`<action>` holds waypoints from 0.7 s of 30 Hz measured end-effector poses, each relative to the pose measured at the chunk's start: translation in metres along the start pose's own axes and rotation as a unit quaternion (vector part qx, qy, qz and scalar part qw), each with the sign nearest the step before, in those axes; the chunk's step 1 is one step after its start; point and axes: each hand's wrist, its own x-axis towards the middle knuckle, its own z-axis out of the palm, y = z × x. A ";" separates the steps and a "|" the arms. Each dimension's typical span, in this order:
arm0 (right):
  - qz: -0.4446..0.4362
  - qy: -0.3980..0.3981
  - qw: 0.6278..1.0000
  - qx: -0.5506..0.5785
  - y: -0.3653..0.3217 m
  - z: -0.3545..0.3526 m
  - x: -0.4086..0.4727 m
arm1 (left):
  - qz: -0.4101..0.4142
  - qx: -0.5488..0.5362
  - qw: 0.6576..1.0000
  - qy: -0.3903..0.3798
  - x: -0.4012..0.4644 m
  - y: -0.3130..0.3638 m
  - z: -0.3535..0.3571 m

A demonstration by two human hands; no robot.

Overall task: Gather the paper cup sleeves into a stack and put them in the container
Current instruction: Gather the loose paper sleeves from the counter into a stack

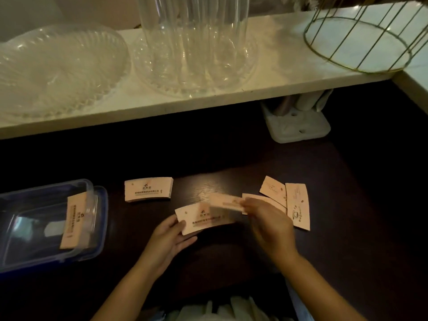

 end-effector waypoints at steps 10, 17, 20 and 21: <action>-0.165 -0.128 0.978 0.005 0.014 0.006 -0.037 | 0.017 0.010 1.000 0.009 -0.008 -0.021 0.032; 0.340 -0.027 0.938 -0.053 0.087 -0.031 -0.052 | 0.008 -0.002 0.997 0.072 0.000 -0.029 0.025; 0.452 -0.085 0.878 -0.128 0.105 -0.030 -0.048 | 0.019 0.008 0.996 0.082 0.004 -0.029 0.026; 0.429 -0.124 0.882 -0.151 0.105 -0.027 -0.048 | 0.021 0.011 0.996 0.083 0.005 -0.028 0.028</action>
